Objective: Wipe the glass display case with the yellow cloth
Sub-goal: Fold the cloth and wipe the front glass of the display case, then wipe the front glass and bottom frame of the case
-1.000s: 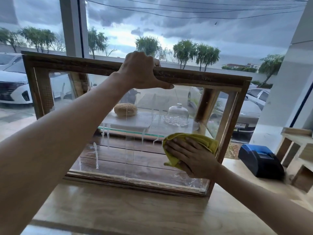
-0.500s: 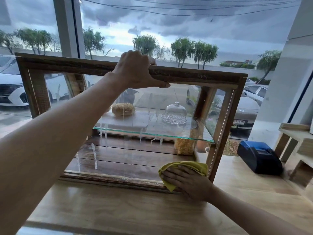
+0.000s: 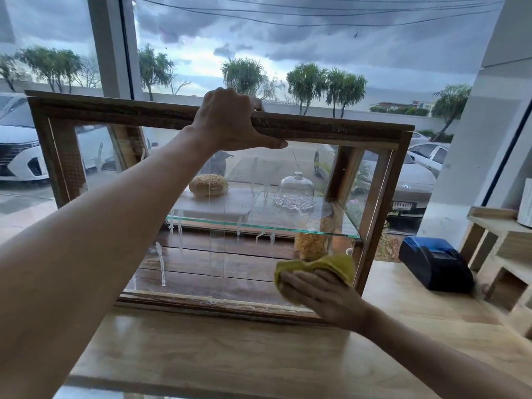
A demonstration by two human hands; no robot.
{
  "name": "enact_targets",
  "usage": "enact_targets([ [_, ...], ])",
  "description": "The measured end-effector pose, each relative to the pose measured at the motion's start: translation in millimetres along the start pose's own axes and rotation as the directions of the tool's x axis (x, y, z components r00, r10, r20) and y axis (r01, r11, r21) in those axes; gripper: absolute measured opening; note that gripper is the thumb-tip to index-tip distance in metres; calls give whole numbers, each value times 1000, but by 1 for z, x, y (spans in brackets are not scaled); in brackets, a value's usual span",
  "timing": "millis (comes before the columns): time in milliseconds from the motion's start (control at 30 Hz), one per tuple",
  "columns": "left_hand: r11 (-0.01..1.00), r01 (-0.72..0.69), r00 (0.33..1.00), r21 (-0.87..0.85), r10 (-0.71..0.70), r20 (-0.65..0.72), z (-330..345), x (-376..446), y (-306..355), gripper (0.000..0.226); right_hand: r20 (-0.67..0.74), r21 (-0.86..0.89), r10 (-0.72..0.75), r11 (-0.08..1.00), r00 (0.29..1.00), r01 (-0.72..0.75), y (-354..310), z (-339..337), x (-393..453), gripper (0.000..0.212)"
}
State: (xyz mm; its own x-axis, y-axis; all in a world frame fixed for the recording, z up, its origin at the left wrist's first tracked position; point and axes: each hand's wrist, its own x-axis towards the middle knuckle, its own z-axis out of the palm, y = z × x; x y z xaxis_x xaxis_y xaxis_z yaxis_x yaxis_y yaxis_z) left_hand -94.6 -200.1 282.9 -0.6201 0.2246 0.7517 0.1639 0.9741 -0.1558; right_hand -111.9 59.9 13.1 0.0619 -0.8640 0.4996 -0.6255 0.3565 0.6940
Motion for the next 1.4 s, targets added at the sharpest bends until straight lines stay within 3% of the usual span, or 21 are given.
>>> enact_targets([
  [133,1000,-2,1000,12,2,24,-1,1,-1,92,-186,-8,125,992,975,-129,60,-30,45,56],
  [233,1000,-7,999,-26,8,38,-1,2,-1,95,-241,-83,223,965,945,-248,97,-42,66,68],
  [400,1000,-10,1000,-29,10,22,1,3,-2,98,-155,-160,303,932,940,-327,113,-43,75,48],
  [567,1000,-27,999,-2,27,20,2,4,-4,92,-82,-157,338,925,938,-347,109,-43,83,51],
  [1033,1000,5,1000,-11,-4,26,3,3,-4,98,125,-137,121,985,985,-104,49,1,38,59],
  [1200,1000,4,1000,-20,-4,21,2,3,-2,102,264,-159,30,987,964,13,19,21,11,76],
  [1400,999,-28,999,-29,28,18,3,4,-3,103,368,-103,-86,986,926,132,-14,40,-23,69],
])
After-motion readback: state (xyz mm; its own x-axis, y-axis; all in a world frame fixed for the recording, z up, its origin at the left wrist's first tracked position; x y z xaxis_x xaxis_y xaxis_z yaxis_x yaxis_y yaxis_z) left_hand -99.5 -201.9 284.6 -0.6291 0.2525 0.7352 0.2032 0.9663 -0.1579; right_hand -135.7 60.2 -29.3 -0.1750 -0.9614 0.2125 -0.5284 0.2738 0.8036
